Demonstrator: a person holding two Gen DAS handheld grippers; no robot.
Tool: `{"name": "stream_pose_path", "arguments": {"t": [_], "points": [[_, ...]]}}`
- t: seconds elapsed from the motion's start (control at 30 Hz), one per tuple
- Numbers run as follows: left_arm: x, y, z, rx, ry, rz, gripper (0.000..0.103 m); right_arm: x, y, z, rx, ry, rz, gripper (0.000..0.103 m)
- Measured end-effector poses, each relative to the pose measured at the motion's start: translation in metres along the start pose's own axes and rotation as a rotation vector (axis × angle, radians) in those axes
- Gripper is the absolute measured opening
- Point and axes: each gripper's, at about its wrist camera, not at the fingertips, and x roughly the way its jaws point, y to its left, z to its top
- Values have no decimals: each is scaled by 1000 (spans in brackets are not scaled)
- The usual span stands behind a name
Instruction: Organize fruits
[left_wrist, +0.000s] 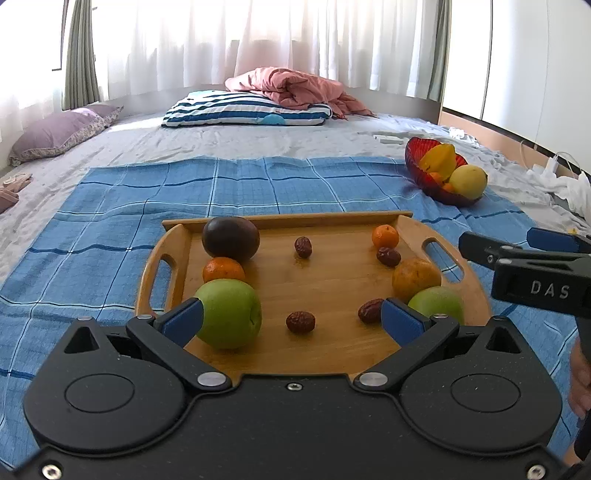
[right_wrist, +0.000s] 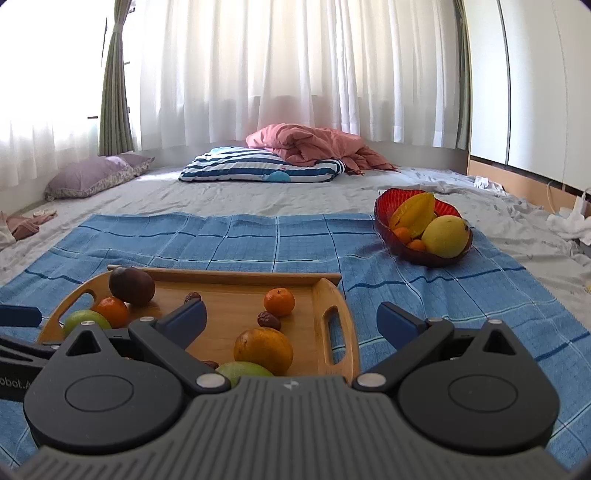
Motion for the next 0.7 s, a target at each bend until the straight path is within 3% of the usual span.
{"name": "stream_pose_path", "arguments": {"t": [0.7], "points": [[-23, 3, -34, -25, -26, 18, 103, -27, 2, -29, -12, -41, -5, 103]]}}
